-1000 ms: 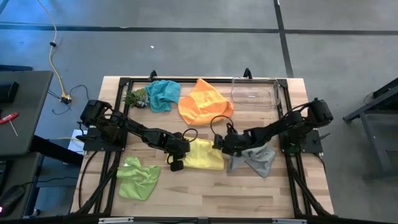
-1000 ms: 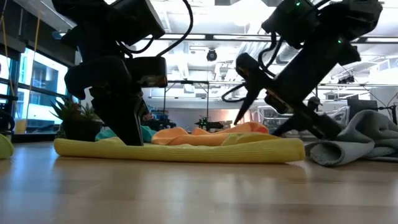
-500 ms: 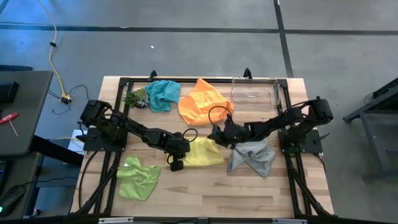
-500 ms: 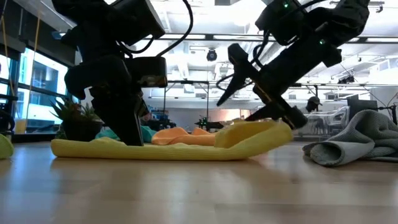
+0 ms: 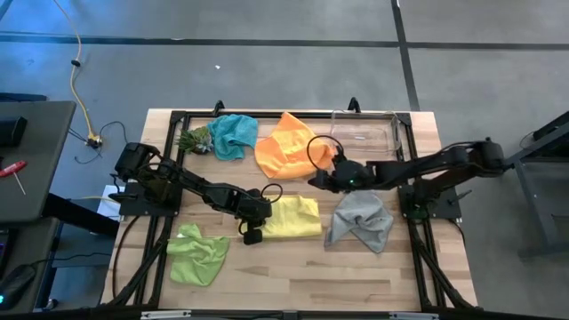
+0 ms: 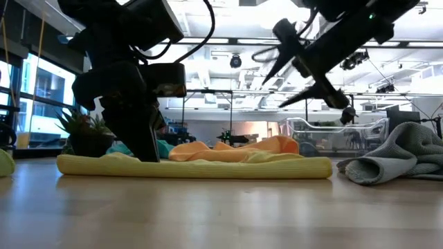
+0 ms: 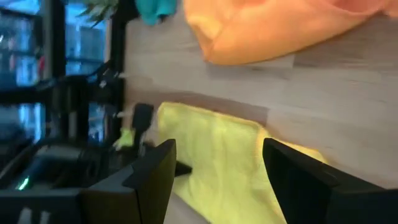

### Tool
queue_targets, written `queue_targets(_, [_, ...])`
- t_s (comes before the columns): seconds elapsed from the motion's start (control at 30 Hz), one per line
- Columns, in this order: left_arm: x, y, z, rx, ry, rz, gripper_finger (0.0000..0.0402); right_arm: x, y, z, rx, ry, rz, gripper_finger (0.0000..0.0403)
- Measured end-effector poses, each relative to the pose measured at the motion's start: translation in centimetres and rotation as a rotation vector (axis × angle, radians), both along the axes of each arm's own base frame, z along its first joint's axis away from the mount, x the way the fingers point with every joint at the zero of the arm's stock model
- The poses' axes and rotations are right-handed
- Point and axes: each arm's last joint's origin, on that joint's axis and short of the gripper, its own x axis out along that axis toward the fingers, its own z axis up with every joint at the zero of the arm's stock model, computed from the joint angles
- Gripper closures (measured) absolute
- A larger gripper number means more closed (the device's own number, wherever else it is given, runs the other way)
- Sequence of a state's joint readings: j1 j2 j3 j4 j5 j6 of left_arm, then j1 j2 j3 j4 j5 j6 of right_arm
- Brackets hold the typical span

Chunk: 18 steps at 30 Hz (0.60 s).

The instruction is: Fold microfiber towels

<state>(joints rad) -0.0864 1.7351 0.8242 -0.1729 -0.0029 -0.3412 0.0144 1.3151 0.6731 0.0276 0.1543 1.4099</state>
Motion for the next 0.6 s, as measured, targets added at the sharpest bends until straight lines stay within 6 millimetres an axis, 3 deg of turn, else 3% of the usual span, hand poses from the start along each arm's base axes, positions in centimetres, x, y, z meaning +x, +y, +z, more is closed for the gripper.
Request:
queue_targets(0.23, [0.0,0.0,0.0,0.000,-0.006,-0.001,0.0401,0.0,1.4,0.9,-0.102,-0.054,0.135,0.0169])
queue_targets(0.6, [0.0,0.0,0.0,-0.007,-0.005,0.005,0.0401,0.2,3.3,1.2,-0.191,-0.097,0.191,0.0169])
